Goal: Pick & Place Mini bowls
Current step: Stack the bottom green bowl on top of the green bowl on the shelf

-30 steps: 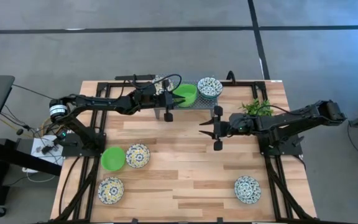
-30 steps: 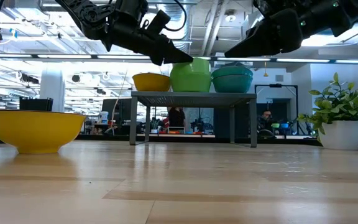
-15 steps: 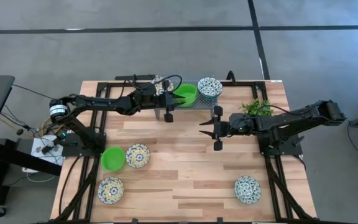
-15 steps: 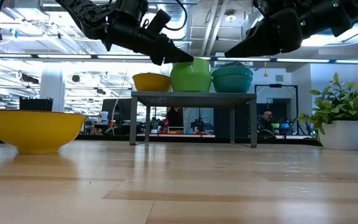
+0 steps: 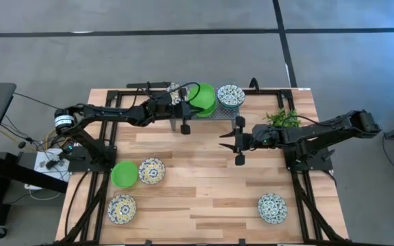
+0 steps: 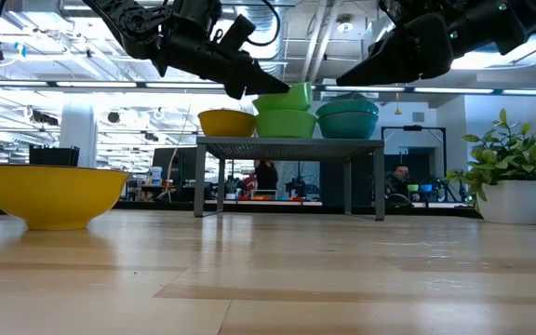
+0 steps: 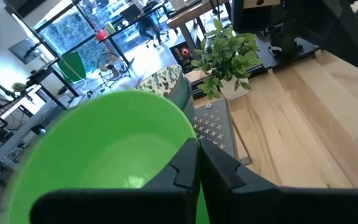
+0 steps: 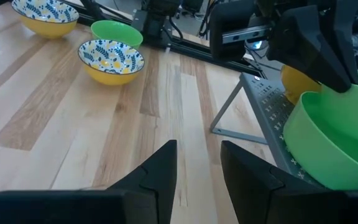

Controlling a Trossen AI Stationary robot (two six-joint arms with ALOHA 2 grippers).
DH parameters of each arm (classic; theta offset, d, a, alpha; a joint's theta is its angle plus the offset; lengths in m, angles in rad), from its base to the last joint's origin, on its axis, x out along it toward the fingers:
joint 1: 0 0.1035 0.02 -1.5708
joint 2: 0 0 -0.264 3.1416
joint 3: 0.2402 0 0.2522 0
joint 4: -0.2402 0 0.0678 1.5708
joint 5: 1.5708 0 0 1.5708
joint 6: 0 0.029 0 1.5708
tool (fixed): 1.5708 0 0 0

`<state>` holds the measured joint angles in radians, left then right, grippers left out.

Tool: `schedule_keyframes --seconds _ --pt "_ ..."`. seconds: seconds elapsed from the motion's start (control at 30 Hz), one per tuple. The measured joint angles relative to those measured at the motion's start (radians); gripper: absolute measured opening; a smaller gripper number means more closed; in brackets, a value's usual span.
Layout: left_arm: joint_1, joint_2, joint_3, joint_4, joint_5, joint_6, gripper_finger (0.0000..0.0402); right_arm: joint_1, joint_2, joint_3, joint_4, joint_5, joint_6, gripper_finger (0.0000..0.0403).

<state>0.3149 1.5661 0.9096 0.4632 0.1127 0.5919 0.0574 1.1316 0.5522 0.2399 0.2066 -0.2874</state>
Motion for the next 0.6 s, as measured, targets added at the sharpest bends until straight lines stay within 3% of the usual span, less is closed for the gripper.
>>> schedule_keyframes --seconds 0.6 --pt "0.000 0.000 0.000 -0.001 0.000 0.002 0.0043 0.000 0.000 0.000 0.000 0.000 0.000 0.0120"
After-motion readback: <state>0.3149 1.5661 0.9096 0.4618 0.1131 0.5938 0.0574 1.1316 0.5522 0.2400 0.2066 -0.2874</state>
